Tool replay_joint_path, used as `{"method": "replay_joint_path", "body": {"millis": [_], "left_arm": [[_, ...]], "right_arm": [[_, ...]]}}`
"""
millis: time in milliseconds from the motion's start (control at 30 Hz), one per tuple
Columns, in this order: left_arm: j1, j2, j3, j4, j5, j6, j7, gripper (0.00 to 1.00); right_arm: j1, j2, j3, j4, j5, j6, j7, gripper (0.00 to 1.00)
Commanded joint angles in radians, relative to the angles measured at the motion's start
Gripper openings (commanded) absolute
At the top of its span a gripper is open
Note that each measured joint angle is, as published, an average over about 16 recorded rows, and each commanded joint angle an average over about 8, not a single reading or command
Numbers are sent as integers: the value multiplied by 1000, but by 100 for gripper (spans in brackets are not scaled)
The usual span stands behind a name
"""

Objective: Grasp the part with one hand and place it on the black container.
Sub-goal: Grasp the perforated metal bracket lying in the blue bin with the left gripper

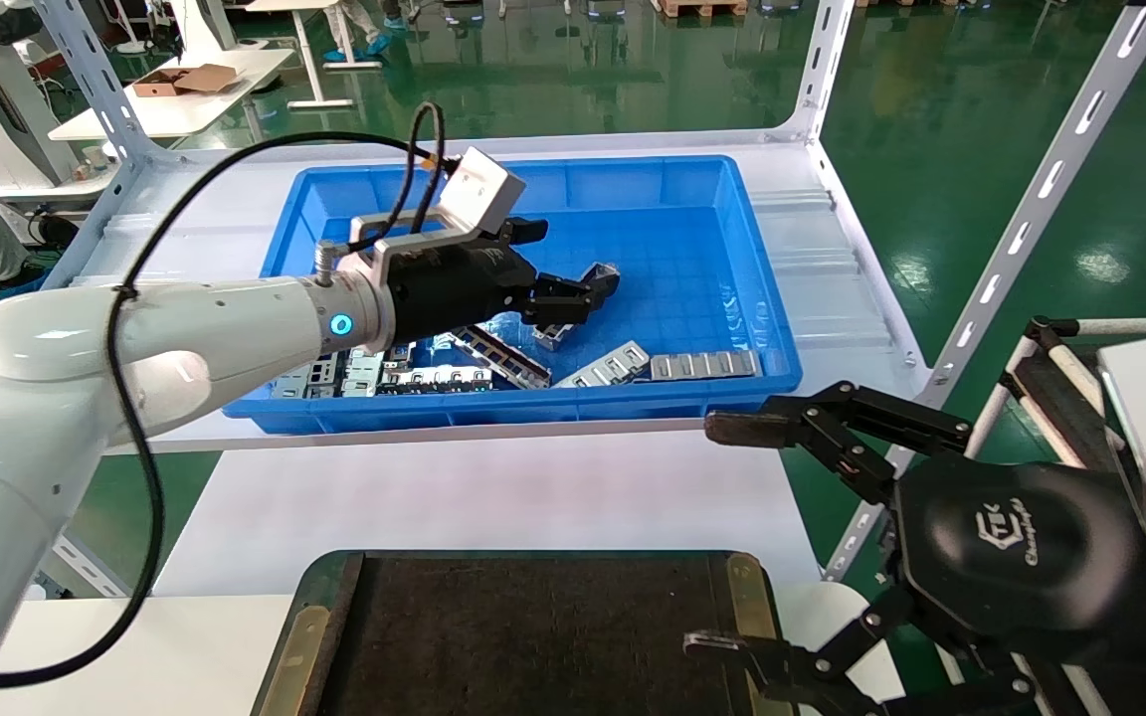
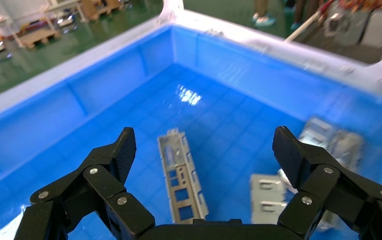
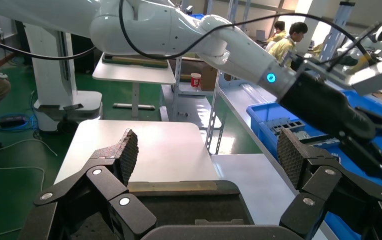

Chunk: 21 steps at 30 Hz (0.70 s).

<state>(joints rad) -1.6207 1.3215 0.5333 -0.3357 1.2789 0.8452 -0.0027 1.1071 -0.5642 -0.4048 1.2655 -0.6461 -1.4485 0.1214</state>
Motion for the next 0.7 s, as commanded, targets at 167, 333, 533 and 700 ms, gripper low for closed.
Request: {"method": "replay_joint_path", "body": {"millis": [167, 333, 533, 700], "left_arm": [[-17, 41, 24, 89, 3, -65, 38, 100], [-6, 46, 61, 88, -17, -96, 15, 67], [9, 48, 120, 62, -43, -125, -34, 0], [22, 47, 172, 35, -67, -155, -73, 0]], "right_arm": [[0, 0, 0, 0, 0, 0, 0, 100], [0, 0, 0, 0, 0, 0, 0, 61], [0, 0, 0, 0, 0, 0, 0, 0], [0, 0, 0, 0, 0, 0, 0, 0]]}}
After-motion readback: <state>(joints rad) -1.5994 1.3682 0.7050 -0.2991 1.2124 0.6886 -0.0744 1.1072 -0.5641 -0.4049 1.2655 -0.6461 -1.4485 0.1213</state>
